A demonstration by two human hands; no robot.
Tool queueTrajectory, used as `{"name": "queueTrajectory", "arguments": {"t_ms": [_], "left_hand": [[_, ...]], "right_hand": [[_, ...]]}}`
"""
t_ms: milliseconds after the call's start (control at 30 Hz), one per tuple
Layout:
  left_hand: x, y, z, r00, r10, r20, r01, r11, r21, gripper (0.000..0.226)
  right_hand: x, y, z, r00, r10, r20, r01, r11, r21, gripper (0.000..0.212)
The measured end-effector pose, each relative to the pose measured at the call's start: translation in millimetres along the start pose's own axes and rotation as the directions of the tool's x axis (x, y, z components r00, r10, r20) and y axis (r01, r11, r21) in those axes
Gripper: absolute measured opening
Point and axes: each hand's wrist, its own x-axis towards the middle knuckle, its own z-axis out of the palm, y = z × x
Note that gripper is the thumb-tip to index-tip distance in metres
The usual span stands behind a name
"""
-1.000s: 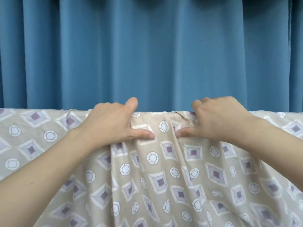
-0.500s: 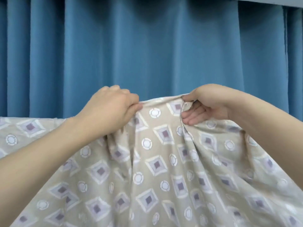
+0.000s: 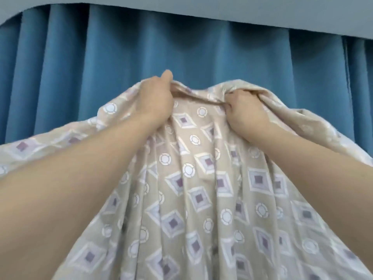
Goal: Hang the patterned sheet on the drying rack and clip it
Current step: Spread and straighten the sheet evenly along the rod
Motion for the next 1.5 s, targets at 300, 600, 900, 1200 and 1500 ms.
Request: {"name": "queueTrajectory", "arguments": {"t_ms": [300,600,900,1200,1500], "left_hand": [[-69,-35,65,0.089,-0.299,0.95,-0.26,0.914,0.312,0.033],[-74,-16,44,0.179,-0.178,0.968,-0.193,0.958,0.212,0.024],[-143,103,-27,0.606,0.468,0.644,-0.364,0.882,-0.298,0.046],[-172,127,36,0.748,0.627,0.217,-0.656,0.748,0.101,0.053],[-152,124,42,0.759,0.597,0.26,-0.641,0.755,0.139,0.039]], "right_hand": [[-71,1,47,0.182,0.11,0.977,0.019,0.993,-0.116,0.022],[-72,16,21,0.39,0.043,0.92,-0.19,0.981,0.035,0.029],[-112,58,-42,0.492,0.082,0.867,-0.356,0.927,0.114,0.047],[-123,78,-42,0.58,0.161,0.799,-0.417,0.901,0.121,0.064],[-164,119,-62,0.746,-0.061,0.663,-0.225,0.914,0.338,0.042]]}}
